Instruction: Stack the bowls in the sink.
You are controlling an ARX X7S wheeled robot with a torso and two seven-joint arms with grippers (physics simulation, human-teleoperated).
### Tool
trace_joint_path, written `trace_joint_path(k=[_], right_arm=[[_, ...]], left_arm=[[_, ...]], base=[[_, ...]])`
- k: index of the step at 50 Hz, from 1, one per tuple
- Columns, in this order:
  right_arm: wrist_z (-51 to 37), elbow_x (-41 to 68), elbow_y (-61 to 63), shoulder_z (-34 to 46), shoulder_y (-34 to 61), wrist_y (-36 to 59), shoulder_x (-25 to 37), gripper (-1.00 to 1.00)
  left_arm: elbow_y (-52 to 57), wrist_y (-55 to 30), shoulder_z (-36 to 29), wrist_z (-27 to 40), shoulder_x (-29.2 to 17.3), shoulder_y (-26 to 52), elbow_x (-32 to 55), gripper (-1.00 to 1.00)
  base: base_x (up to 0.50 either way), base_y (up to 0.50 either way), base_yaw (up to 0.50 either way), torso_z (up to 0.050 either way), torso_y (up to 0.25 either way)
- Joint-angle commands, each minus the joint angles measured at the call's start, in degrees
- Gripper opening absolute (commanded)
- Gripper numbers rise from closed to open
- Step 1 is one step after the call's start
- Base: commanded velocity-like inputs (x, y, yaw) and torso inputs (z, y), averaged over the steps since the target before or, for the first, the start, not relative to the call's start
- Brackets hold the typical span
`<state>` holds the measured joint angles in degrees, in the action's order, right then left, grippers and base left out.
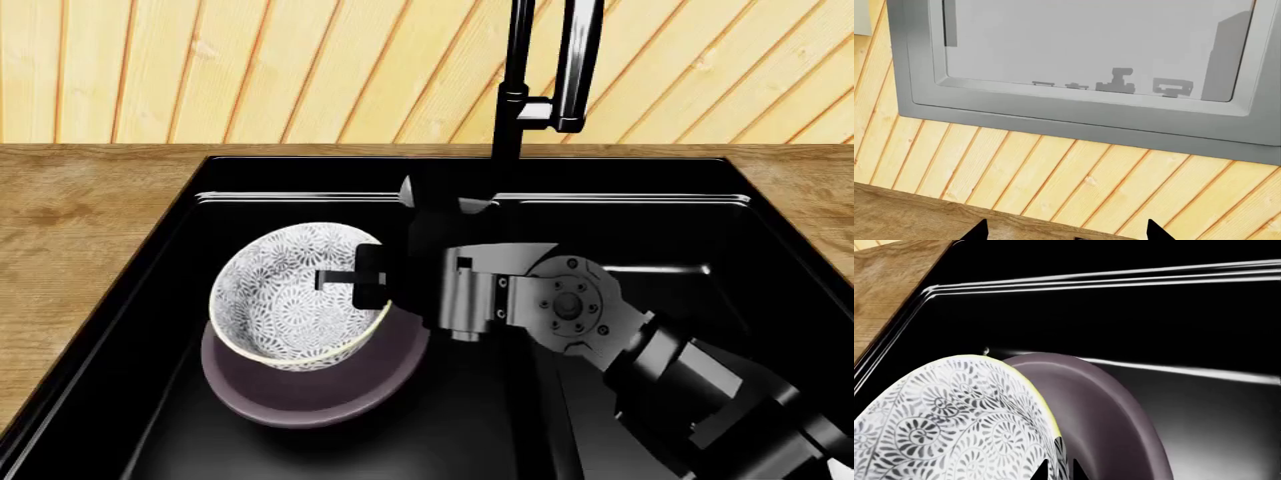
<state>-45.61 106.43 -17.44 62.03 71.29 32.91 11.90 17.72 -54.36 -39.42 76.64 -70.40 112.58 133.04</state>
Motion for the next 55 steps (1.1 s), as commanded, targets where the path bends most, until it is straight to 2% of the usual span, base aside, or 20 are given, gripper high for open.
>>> trace_joint_path(k=[1,34,35,55], right_arm=[[0.39,-0.8,-0.57,-0.18,0.37,0.0,-0.29,-1.0],[1.89,-1.73,-1.98,1.46,0.1,0.52,-1.26,-1.0],[1.85,-1.77,-1.98,1.47,0.15,0.5,-1.26,1.0],[-0.37,-0.68,0.69,0.37,2.37,0.83,-0.09,1.0]], left_arm=[[-0.13,-0.12,-0.03,-0.01,0.17,0.05,-0.06,1.0],[0.11,-0.04,0.21,-0.12,-0.22,-0.11,0.0,1.0],[0.11,-0.07,0.21,-0.12,-0.21,-0.09,0.02,1.0],[-0.24,-0.53,0.21,-0.04,-0.12,0.23,-0.03,1.0]], base=[[0.0,0.0,0.0,0.0,0.0],[0.0,0.0,0.0,0.0,0.0],[0.0,0.0,0.0,0.0,0.0],[0.0,0.0,0.0,0.0,0.0]])
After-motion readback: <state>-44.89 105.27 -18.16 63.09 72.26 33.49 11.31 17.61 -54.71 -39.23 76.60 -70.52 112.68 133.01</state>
